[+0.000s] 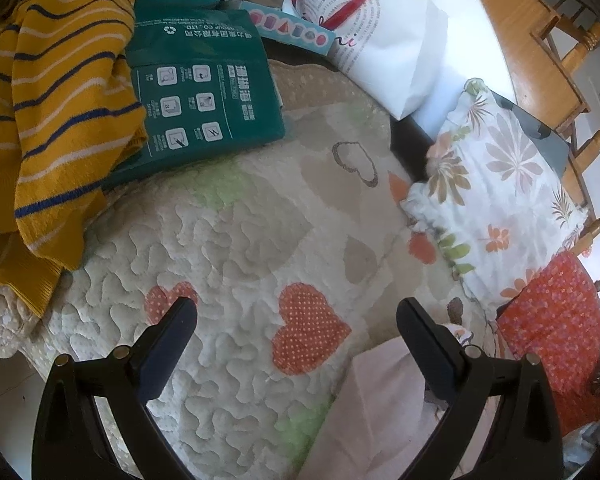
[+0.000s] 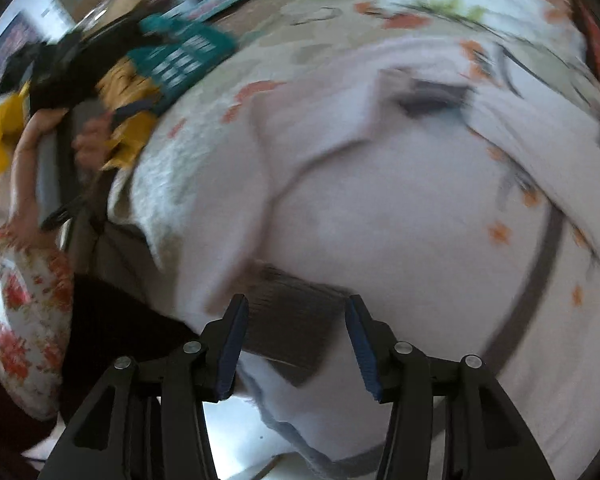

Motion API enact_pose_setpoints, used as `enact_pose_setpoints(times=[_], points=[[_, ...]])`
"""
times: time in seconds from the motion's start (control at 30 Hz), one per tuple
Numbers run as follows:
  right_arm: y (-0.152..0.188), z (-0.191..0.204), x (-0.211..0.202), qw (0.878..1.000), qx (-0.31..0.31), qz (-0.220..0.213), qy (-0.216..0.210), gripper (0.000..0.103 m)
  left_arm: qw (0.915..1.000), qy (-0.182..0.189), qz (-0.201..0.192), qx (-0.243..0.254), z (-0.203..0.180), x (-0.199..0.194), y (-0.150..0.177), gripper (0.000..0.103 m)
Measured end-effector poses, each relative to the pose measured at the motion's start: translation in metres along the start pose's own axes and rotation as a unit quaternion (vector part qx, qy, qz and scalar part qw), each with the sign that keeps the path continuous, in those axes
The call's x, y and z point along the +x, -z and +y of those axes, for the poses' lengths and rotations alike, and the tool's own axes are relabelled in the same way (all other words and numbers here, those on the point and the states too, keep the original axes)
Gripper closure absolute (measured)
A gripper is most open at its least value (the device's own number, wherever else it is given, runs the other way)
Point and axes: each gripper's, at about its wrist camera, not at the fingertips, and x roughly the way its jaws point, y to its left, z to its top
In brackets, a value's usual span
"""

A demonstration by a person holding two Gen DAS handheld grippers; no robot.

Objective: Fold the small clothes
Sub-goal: 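Carry the held cuff with the right tool across the cardigan body, then lay the sleeve down and open the right tool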

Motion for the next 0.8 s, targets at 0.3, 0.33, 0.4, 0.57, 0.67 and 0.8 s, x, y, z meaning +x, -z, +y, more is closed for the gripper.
enact_pose_setpoints(times=[0.3,0.33,0.4,0.57,0.67,0.8], points=[[0.0,0.001,0.0,0.996,0.058,-0.034,-0.054,0.098,0.9999,-0.009,0.001,0.007,-0.011,0.001,0.013,0.003],[-0.004,0.0,-0.012,0.995,0.061,-0.047,-0.057,0.098,0.9999,-0.009,0.001,0.008,-0.014,0.002,0.014,0.003],[-0.014,-0.009,-0.051,0.991,0.077,-0.091,-0.057,0.098,0.9999,-0.008,0.004,0.013,-0.021,0.005,0.016,0.003],[-0.028,-0.085,-0.165,0.966,0.147,-0.21,0.028,0.098,0.999,-0.001,0.014,0.043,-0.045,0.014,0.024,0.003],[-0.021,-0.144,-0.193,0.949,0.205,-0.221,0.096,0.098,0.9979,0.004,0.026,0.059,-0.059,0.022,0.032,0.003],[-0.01,-0.227,-0.184,0.925,0.265,-0.157,0.223,0.095,0.9962,0.003,0.037,0.078,-0.077,0.031,0.041,0.003]])
